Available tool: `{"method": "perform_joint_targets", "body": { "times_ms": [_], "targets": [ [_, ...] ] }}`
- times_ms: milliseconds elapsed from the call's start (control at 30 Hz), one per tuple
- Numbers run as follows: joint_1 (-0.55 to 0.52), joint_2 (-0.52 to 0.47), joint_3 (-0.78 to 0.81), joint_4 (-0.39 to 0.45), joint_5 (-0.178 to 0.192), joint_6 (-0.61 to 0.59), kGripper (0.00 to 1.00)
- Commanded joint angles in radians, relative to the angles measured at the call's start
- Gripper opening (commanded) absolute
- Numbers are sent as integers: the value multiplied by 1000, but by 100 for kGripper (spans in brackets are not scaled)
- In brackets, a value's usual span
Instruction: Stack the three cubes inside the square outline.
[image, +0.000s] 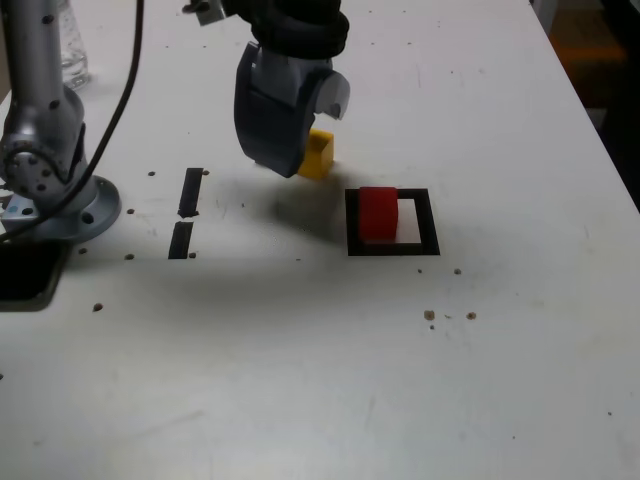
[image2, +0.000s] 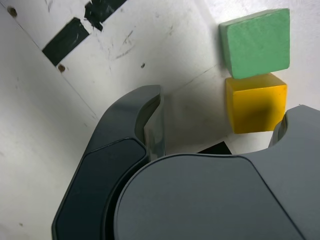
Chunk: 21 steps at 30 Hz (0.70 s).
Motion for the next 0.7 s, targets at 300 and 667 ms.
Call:
{"method": "perform_joint_targets", "body": {
  "times_ms": [300, 667],
  "targets": [
    [101, 35, -7, -88, -115, -1, 84],
    [179, 44, -9, -120, -117, 1, 84]
  ]
}}
